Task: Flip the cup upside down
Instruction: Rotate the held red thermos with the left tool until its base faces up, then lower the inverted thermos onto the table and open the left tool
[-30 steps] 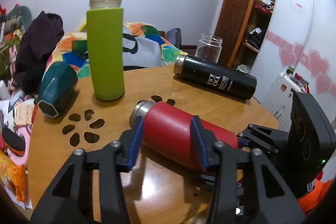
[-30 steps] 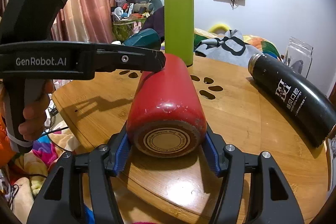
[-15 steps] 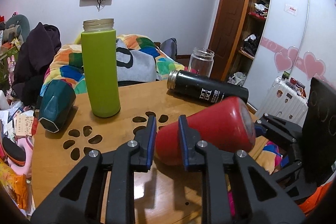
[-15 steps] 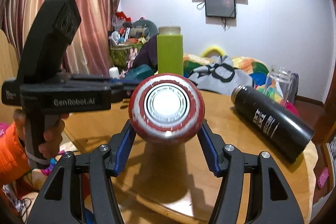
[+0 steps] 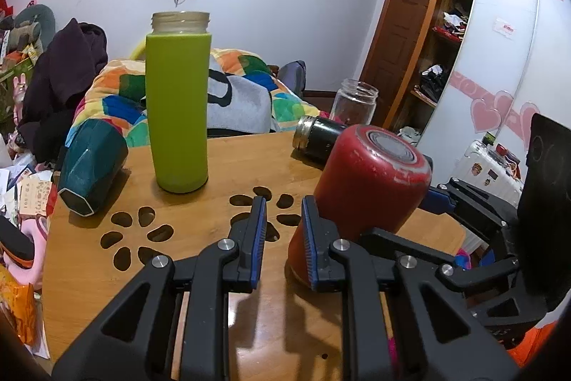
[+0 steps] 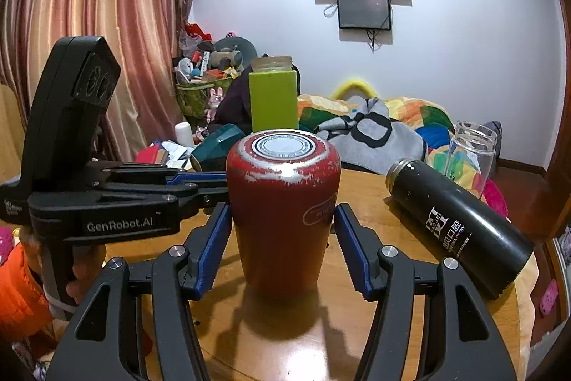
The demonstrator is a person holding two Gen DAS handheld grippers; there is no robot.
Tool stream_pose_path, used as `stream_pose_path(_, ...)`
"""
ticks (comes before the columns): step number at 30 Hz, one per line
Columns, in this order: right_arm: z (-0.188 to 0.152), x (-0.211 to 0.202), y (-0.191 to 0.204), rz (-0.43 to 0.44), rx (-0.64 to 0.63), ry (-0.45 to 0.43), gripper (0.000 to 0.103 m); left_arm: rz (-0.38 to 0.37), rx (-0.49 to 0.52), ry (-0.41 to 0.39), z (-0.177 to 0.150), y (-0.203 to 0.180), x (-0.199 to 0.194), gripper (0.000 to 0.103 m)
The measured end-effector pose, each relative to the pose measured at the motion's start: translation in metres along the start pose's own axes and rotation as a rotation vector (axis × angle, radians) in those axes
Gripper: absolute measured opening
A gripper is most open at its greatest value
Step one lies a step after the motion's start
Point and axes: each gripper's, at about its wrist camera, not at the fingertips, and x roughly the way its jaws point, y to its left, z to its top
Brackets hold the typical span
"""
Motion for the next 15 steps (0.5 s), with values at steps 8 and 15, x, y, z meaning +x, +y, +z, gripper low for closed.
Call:
stream_pose_path(8, -0.001, 0.006, 0.002, 0.003, 0.009, 0.024, 0.056, -0.010, -0.027, 0.009, -0.005, 0.006, 0.001, 0.019)
stream_pose_path(15, -0.001, 0.000, -0.001, -0.001, 0.007, 0.033, 0.056, 0.024, -0.027, -0.034, -0.004, 0.003, -0.016, 0.019)
